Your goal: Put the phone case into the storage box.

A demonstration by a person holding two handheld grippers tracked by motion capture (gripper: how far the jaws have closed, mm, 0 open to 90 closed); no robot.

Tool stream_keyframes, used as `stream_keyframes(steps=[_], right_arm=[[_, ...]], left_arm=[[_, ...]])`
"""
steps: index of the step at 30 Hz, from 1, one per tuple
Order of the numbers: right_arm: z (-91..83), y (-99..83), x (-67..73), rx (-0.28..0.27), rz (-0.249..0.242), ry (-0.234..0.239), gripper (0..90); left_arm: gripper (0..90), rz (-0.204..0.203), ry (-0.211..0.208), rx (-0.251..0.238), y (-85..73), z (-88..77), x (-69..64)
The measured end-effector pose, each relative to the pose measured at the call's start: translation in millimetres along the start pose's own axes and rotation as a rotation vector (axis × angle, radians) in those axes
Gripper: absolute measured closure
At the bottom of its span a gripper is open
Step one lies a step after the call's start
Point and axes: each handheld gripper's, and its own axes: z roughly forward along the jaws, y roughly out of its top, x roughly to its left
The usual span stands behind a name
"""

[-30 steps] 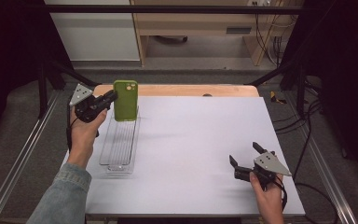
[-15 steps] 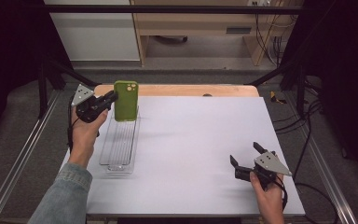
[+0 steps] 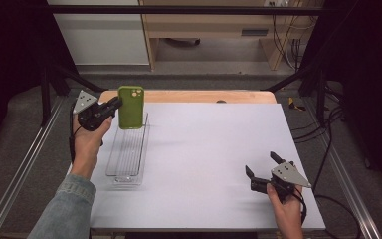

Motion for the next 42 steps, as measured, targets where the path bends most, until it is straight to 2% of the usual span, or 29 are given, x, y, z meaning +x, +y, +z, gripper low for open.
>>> stream_keyframes(steps=[23,33,42], right_arm=[[0.1,0.2,0.7,0.000,-0.020,0.004,4.8],[0.0,0.7,1.6,-0.002,-0.043,0.000,5.0],[0.2,0.4,1.5,-0.001,-0.039,0.002,4.9]], left_arm=[[80.9,0.003,0.035,0.022,-9.4,6.9,8.3],[80.9,0.005,0.038,0.031,-12.1,9.9,10.1],[80.9,-0.004,0.039,0.034,-14.8,13.6,10.4]])
